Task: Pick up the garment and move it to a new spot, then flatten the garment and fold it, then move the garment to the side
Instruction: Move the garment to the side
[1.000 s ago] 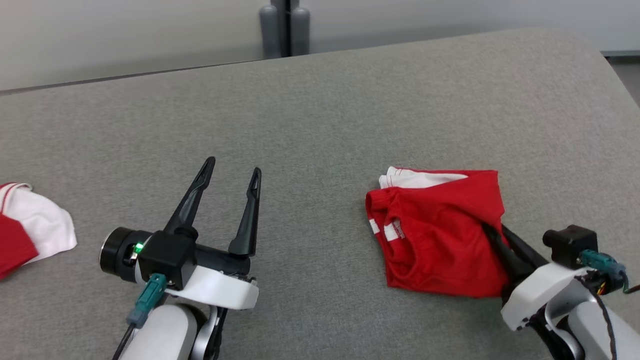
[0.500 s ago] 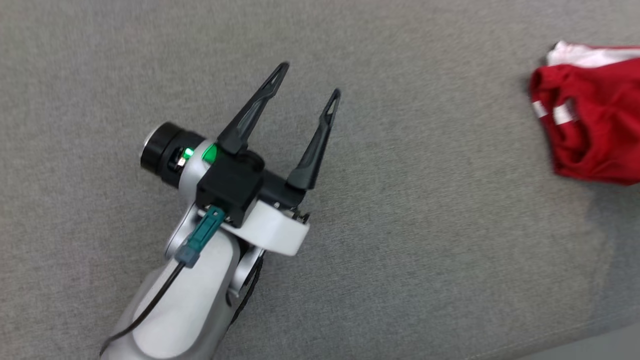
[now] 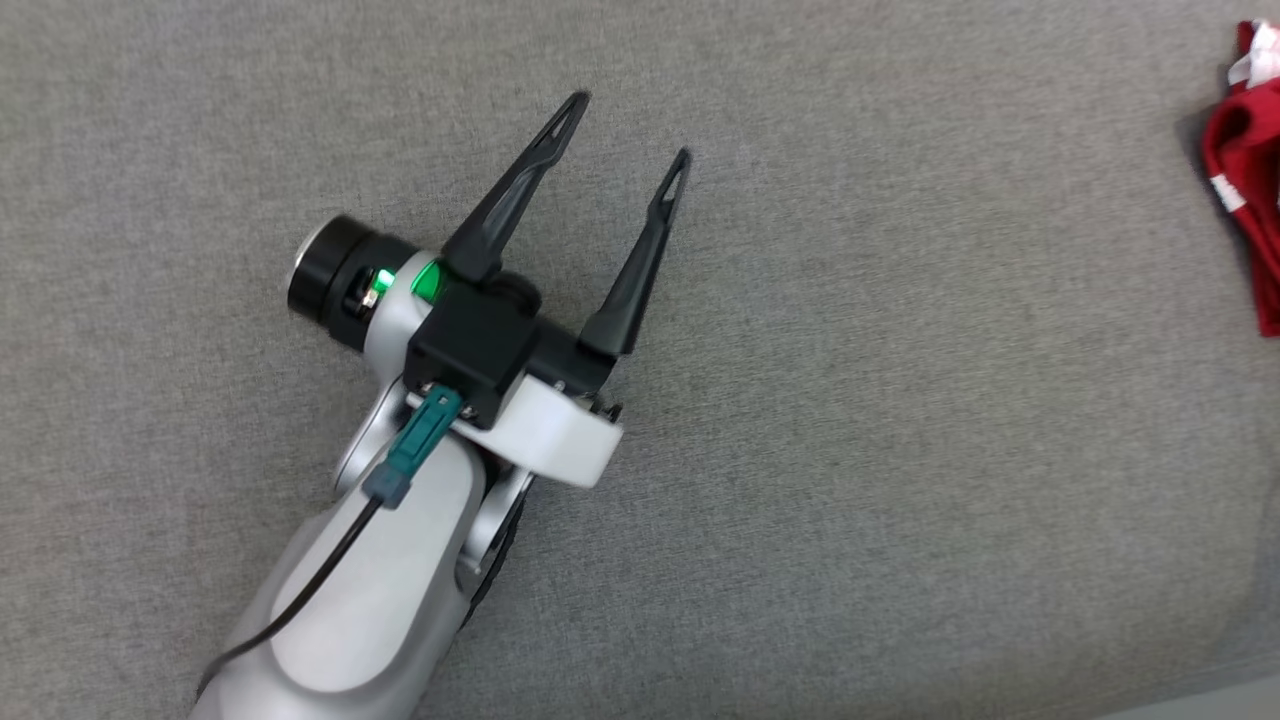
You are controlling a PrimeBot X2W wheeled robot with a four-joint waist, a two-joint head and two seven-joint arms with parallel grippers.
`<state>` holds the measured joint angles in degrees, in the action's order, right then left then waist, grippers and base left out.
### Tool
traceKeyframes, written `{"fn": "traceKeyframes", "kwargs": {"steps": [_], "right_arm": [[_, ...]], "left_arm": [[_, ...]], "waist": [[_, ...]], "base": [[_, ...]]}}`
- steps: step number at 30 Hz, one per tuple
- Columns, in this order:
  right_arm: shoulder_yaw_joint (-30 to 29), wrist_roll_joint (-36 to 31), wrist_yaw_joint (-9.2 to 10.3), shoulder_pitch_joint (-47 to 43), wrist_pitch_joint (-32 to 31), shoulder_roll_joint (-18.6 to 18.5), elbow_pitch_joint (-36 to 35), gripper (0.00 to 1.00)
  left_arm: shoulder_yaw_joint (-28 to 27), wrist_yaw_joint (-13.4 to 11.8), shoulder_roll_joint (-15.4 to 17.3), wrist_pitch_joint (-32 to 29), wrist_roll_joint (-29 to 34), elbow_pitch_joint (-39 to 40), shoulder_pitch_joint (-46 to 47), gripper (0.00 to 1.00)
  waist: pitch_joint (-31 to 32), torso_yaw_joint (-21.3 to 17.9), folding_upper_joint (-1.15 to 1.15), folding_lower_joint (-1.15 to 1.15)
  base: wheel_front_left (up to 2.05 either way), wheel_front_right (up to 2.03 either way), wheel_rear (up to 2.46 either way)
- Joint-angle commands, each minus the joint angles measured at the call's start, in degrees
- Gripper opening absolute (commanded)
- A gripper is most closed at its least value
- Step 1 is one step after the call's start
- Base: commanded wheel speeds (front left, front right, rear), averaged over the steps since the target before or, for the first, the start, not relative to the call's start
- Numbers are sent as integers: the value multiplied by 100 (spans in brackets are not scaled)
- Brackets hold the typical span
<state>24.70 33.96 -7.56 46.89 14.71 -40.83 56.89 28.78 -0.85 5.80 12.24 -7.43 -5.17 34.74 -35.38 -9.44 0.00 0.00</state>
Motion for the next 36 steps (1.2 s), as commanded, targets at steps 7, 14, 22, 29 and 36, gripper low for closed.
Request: {"fn": "traceKeyframes", "kwargs": {"steps": [7, 14, 22, 29, 36], "right_arm": [[-1190, -56, 14, -1129, 46, 515, -1072, 100], [-2296, -751, 13, -2863, 47, 1378, -2823, 100], [-2434, -1300, 13, -4161, -74, 2242, -4451, 100], [-2357, -1439, 14, -4799, -620, 2503, -5295, 100], [-2341, -1527, 13, -5283, -927, 2630, -5659, 100]], "left_arm": [[-278, -237, 241, 133, -289, -104, -805, 100], [-660, -530, 380, 199, -702, 6, -1800, 100], [-1121, -875, 396, 254, -1107, 261, -2776, 100], [-1425, -1022, 482, 272, -1343, 372, -3516, 100], [-1475, -920, 585, 273, -1510, 278, -3935, 100]], "waist": [[964, -249, 0, 0], [1919, -210, 0, 0], [2671, 143, 0, 0], [3115, 657, 0, 0], [3564, 868, 0, 0]], "base": [[0, 0, 0], [0, 0, 0], [0, 0, 0], [0, 0, 0], [0, 0, 0]]}}
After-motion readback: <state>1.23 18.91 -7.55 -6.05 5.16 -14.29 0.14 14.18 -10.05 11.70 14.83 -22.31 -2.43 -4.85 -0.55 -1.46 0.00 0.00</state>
